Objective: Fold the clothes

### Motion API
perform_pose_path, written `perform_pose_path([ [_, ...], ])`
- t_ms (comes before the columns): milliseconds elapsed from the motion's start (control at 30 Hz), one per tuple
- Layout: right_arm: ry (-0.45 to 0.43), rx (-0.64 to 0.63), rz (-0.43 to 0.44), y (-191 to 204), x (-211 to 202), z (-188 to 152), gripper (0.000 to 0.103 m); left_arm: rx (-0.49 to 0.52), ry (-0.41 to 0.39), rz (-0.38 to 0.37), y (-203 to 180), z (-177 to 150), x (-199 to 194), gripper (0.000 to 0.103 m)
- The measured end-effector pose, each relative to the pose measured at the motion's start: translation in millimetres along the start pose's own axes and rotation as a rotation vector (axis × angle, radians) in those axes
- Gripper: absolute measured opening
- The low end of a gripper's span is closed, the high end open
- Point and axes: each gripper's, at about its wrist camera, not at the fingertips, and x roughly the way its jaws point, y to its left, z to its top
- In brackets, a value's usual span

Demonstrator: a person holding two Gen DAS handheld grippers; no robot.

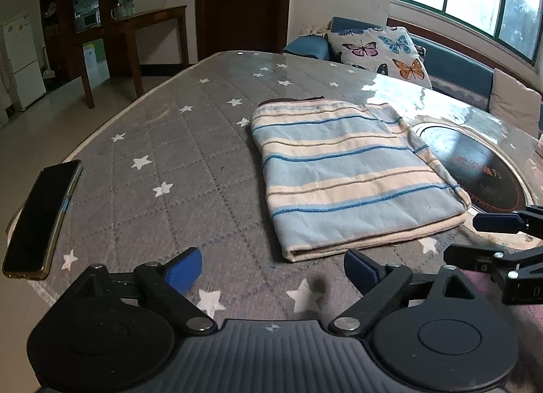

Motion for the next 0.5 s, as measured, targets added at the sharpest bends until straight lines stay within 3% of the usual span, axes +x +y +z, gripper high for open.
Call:
perform_pose_path([
  [167,-0.015,0.014,0.007,4,-5,-4,0.087,0.005,-0.026,0.01,-3,-3,-7,0.103],
  [233,-0.015,0.023,0.0,5,-6,-5,0.095,0.002,-0.035,0.003,-3,-4,-10,0.103],
  [500,-0.052,0.018,-0.017,13,-16,-10,0.103,-0.012,-0.018,0.016,-9,-13,-16,0.103],
])
